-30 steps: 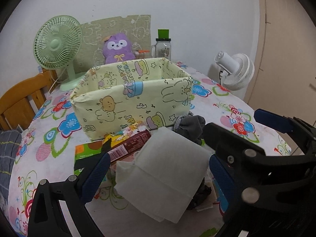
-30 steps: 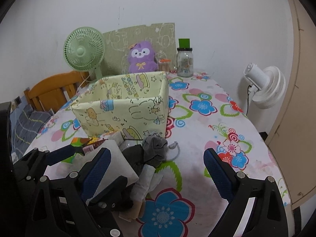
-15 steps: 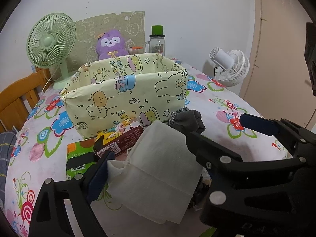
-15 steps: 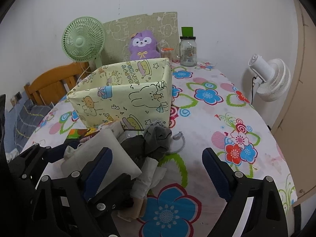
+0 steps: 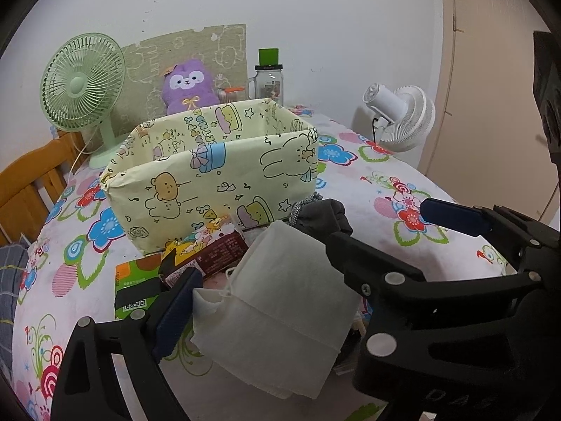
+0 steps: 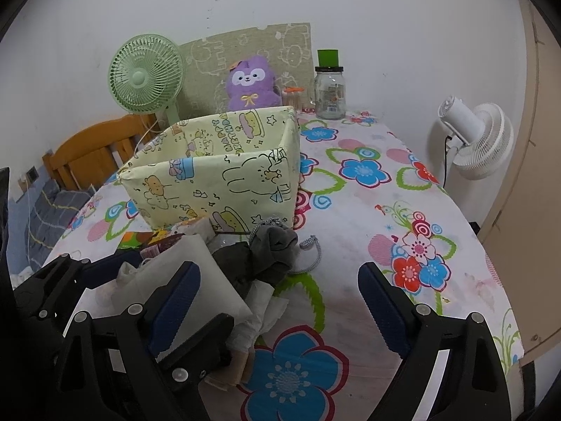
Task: Organize soft objects
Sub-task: 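Move the left tool to the white cloth while the right tool approaches the black cloth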
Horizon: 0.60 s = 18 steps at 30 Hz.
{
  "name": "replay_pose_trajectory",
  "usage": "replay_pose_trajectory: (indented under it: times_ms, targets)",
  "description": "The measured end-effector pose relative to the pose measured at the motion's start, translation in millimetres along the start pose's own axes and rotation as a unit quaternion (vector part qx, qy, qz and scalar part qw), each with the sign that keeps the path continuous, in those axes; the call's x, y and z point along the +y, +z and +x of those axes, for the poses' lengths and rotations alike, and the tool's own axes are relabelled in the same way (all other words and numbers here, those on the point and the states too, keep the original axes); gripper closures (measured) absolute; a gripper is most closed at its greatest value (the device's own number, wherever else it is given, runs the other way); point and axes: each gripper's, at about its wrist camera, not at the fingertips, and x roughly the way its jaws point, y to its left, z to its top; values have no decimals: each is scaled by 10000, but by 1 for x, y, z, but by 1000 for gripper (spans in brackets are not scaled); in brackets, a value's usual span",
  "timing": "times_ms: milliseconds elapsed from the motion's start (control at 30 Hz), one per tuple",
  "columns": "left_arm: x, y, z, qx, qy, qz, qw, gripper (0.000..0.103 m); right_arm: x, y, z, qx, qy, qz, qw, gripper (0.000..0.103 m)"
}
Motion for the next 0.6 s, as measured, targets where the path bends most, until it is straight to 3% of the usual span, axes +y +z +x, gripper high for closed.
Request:
replay_pose_trajectory:
  times_ms: [133, 200, 400, 600]
  targets:
    - [-3, -1, 4, 11, 45, 44, 10000, 11, -3, -2, 4, 65, 15, 50, 10000, 10]
    - [-3, -2, 7, 22, 58, 39, 10000, 29, -5, -3, 6, 111, 27, 88, 9999, 10]
    - [2, -2, 5, -69, 41, -31, 10000, 60, -7, -2, 8, 98, 76, 170, 9998, 10]
    - [7, -1, -2, -267, 154, -76, 9995, 69, -5, 1, 6, 61, 181, 251, 9995, 10]
